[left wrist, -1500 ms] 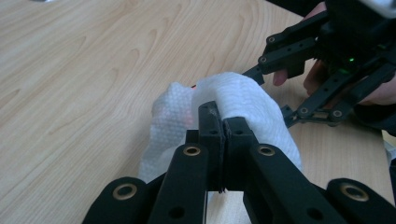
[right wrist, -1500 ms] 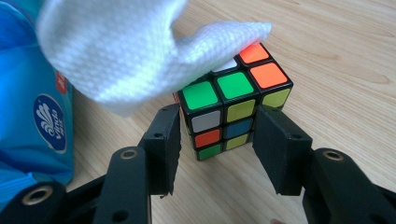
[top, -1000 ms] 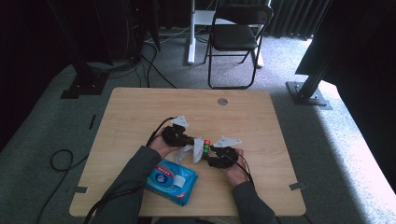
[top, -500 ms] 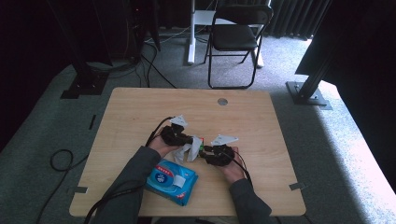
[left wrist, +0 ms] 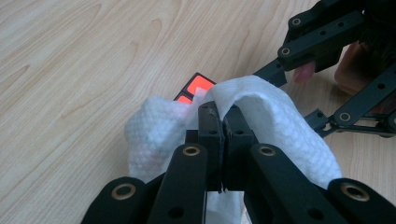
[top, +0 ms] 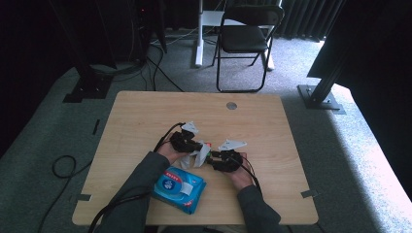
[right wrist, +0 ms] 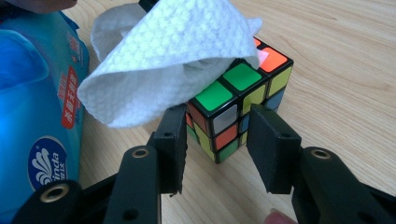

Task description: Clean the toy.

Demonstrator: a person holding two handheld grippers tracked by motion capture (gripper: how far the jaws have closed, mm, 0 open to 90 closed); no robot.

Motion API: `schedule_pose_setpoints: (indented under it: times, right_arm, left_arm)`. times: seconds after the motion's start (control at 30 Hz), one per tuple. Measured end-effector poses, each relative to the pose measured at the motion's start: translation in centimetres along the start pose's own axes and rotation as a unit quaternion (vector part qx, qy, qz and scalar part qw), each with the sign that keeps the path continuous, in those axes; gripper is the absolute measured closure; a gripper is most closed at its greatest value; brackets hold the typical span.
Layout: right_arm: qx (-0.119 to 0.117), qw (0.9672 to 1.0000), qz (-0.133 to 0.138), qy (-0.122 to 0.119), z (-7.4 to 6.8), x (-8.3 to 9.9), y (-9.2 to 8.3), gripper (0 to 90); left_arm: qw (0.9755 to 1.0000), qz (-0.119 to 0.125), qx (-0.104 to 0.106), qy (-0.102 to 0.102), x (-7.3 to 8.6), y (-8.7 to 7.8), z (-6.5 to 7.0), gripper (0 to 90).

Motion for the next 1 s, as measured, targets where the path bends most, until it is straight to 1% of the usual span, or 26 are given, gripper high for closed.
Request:
schedule_pose_setpoints:
  times: [0.07,0.17,0.23,0.37,0.4,0.43,0.53,0.57,0.6,0.67,0.7,0.83,0.93,1.0]
  right_arm:
    - [-0.003,1.0000,0.000,0.002,0.0,0.0,0.0,58.0]
    - [-0.006,1.0000,0.005,0.003,-0.1,-0.1,0.0,60.0]
    - [-0.010,0.9999,0.005,0.004,-0.1,-0.1,0.0,61.6]
    - [-0.022,0.9997,0.003,-0.003,-0.4,-0.1,0.1,62.6]
    - [-0.023,0.9997,0.005,-0.005,-0.4,-0.1,0.2,60.8]
    - [-0.019,0.9998,0.006,-0.004,-0.5,-0.1,0.2,56.1]
    - [0.005,0.9999,0.011,0.001,-0.2,-0.2,0.3,42.3]
    - [0.014,0.9998,0.014,-0.001,-0.2,-0.2,0.3,39.8]
    - [0.018,0.9997,0.016,-0.002,-0.1,-0.2,0.3,38.3]
    - [0.018,0.9997,0.019,-0.002,0.0,-0.3,0.4,37.0]
    - [0.018,0.9997,0.016,-0.003,0.0,-0.4,0.5,36.1]
    - [0.021,0.9996,0.016,-0.015,-0.2,-1.0,0.9,33.1]
    - [0.019,0.9995,0.017,-0.017,-0.1,-1.5,1.1,30.9]
    - [0.014,0.9996,0.018,-0.016,0.0,-1.7,1.3,30.0]
  left_arm:
    - [1.0000,-0.001,-0.004,0.002,0.0,0.0,0.0,88.5]
    - [1.0000,-0.003,-0.009,0.000,0.1,-0.1,-0.1,88.4]
    - [0.9999,-0.004,-0.016,0.000,0.2,-0.2,-0.1,88.1]
    - [0.9995,-0.005,-0.030,0.001,0.2,-0.3,-0.2,86.1]
    - [0.9994,-0.006,-0.033,0.002,0.2,-0.3,-0.2,85.3]
    - [0.9993,-0.006,-0.037,0.003,0.2,-0.3,-0.2,84.1]
    - [0.9990,-0.006,-0.044,0.001,0.2,-0.3,-0.2,79.6]
    - [0.9989,-0.005,-0.046,0.000,0.2,-0.3,-0.3,78.0]
    - [0.9989,-0.005,-0.047,-0.001,0.2,-0.4,-0.3,77.0]
    - [0.9988,-0.004,-0.049,-0.003,0.3,-0.3,-0.3,75.5]
    - [0.9987,-0.005,-0.050,-0.002,0.3,-0.3,-0.3,75.2]
    - [0.9984,-0.008,-0.057,-0.002,0.2,-0.4,-0.3,73.3]
    - [0.9982,-0.011,-0.059,0.000,0.2,-0.4,-0.2,73.2]
    - [0.9982,-0.012,-0.059,-0.001,0.2,-0.4,-0.3,73.2]
Point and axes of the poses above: each handheld gripper's, and its own axes: y roughly forward along the jaws, x roughly out of its underside, z roughly to its right, the point moved 2 cm from there along y, roughly forward along the jaws, and after that the axes turned 13 degrees about y, right-handed, at the moved point
